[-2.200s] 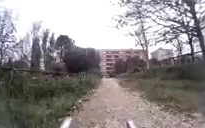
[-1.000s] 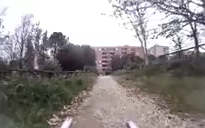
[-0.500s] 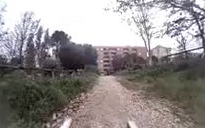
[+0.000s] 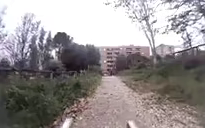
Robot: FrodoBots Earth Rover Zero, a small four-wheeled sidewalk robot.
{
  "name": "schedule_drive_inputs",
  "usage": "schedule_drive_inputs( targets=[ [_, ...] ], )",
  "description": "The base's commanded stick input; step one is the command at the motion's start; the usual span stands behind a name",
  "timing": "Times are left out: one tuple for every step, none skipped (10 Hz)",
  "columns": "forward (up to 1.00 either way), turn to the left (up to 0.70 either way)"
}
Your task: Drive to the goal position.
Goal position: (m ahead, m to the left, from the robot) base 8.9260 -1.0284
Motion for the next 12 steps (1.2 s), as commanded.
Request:
schedule_drive_inputs(
  targets=[
    [0.70,0.00],
    [0.70,0.00],
    [0.70,0.00],
    [0.70,0.00],
    [0.70,0.00],
    [0.70,-0.07],
    [0.70,-0.27],
    [0.70,-0.35],
    [0.70,-0.24],
    [0.70,-0.09],
    [0.70,0.00],
    [0.70,0.00]
  ],
)
